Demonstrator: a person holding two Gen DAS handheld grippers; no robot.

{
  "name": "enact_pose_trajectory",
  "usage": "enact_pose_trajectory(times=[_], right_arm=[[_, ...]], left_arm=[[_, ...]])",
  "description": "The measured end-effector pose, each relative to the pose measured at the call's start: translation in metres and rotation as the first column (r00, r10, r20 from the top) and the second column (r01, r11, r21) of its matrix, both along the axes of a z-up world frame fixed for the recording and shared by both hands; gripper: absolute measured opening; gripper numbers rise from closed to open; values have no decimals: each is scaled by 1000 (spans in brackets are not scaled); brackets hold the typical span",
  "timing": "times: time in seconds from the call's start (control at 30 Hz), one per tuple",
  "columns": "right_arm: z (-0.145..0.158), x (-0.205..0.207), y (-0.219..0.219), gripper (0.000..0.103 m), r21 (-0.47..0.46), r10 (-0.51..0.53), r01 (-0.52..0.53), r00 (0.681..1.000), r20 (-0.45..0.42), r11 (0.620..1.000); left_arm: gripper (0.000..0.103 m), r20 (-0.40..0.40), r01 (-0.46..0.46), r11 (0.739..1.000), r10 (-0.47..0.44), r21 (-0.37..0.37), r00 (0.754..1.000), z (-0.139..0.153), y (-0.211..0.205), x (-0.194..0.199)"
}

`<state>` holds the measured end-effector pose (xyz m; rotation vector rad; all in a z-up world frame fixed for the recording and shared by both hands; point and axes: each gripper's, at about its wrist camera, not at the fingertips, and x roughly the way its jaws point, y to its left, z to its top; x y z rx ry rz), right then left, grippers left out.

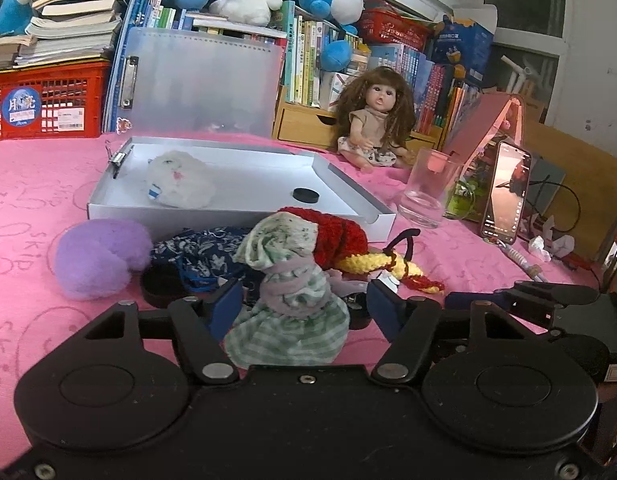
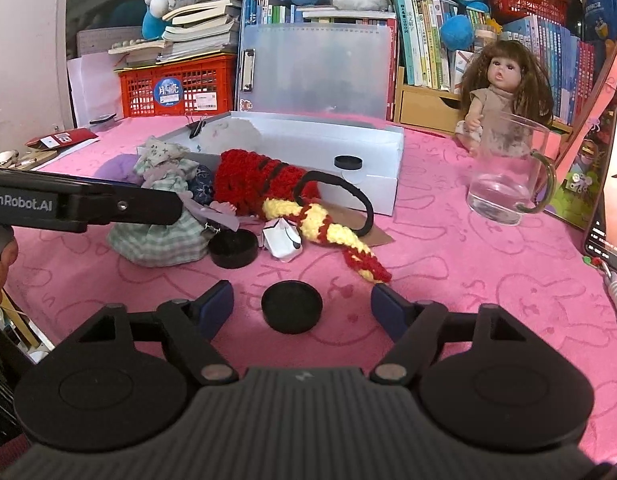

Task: Organize objects
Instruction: 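Grasp the green gingham doll with the left gripper while the right grasps another black lid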

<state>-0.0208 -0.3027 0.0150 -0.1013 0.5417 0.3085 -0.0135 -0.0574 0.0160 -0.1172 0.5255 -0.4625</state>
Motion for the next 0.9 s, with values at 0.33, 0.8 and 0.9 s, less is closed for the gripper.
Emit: enact_pose_trajectory(times=[0.33,0.8,0.9], right_arm=[[0,-1,0,58,19,2,-2,1000,-1,1000],[7,-4,-5,37,95,-57,51,997,60,994],[7,-4,-3,37,91,-57,51,997,61,995]], left_arm=[[58,4,-2,1000,2,4,1000,-3,-8,5],[31,50,-61,998,62,-19,997,8,5,-10],[32,67,-59,998,61,-24,996,10,10,-19]])
